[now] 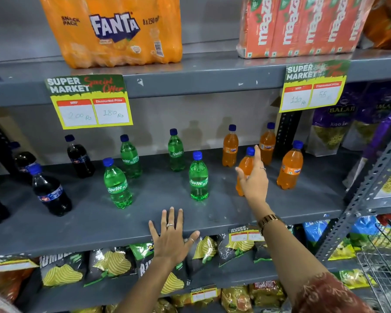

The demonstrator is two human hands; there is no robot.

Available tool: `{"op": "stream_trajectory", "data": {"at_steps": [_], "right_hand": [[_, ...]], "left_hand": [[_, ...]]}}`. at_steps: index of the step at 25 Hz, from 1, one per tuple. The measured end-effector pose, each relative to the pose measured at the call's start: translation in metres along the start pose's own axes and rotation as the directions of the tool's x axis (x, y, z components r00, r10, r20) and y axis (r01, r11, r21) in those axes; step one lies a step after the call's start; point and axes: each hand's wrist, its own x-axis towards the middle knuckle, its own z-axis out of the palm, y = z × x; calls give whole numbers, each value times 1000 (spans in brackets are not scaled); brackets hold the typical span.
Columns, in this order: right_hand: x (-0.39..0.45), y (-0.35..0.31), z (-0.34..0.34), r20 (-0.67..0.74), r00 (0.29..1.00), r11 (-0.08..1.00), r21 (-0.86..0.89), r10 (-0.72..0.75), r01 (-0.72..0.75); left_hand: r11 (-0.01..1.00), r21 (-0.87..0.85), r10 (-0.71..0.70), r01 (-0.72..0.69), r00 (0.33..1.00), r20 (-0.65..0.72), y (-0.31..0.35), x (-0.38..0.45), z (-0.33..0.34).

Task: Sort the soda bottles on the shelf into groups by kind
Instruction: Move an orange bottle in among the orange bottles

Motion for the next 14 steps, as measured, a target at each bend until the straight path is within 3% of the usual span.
{"op": "stream_trajectory", "data": {"at_steps": [5,10,14], "right_hand": [[-1,5,6,-4,999,995,89,42,-41],[-29,27,15,45,939,858,394,340,-329],[-30,35,24,142,904,853,298,404,-428]], "left_hand": [[1000,9,7,-8,1000,22,-4,2,3],[1000,-16,12,-11,997,78,-5,5,1],[1000,-23,14,-11,992,126,-6,7,-1]]}}
